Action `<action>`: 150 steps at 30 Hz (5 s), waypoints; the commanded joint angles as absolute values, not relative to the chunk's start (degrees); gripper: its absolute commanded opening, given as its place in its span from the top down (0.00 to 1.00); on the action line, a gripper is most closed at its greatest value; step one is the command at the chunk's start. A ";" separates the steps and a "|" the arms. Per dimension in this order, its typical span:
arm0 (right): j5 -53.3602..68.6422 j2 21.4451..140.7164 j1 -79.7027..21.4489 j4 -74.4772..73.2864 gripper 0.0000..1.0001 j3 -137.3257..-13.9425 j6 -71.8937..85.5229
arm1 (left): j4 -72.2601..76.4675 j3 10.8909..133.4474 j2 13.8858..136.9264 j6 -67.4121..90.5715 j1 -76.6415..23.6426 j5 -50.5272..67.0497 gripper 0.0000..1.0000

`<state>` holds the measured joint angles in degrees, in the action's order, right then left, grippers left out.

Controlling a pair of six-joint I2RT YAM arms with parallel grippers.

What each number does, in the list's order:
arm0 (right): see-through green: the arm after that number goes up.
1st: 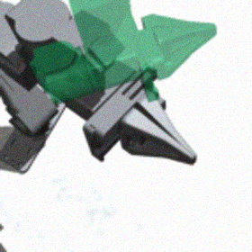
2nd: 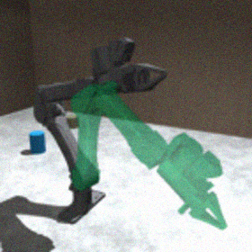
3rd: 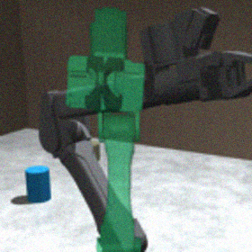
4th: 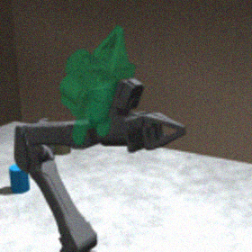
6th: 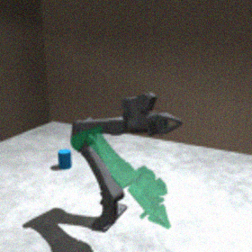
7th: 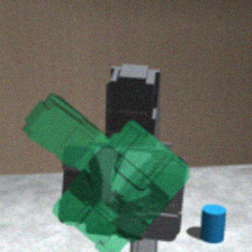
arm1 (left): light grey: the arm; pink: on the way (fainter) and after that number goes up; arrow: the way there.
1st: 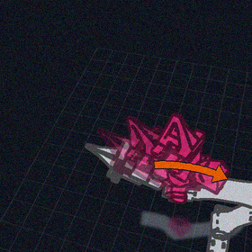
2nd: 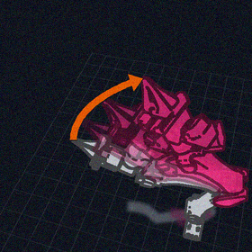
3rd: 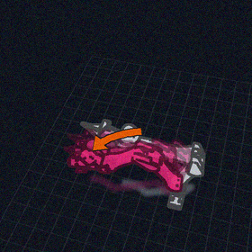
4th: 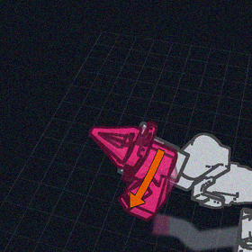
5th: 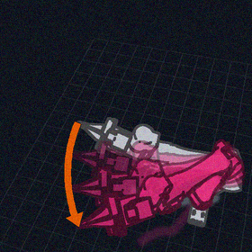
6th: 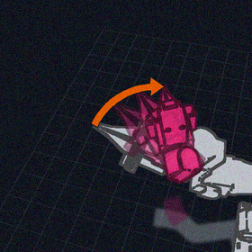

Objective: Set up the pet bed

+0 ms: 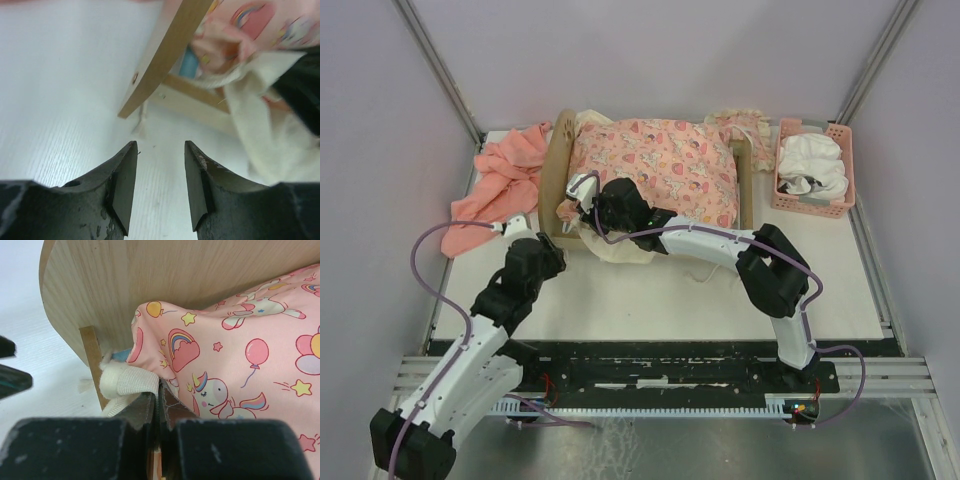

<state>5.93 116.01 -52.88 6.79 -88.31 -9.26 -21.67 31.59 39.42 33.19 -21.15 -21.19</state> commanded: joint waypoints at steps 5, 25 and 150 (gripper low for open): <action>5.65 114.56 -53.00 8.80 0.92 -89.77 -8.87 | -6.95 21.55 45.04 39.20 -23.08 -27.94 0.55; 5.67 113.38 -53.00 9.36 0.92 -87.53 -10.00 | 17.22 15.86 66.08 38.92 -24.52 -32.37 0.55; 19.29 101.74 -60.21 23.77 0.98 -64.45 -48.00 | -3.03 7.11 27.07 53.09 -27.16 -23.60 0.97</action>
<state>11.99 106.85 -59.29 23.99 -64.23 -52.49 -3.99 6.90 27.68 51.16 -27.09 -23.44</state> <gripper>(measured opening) 0.029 0.034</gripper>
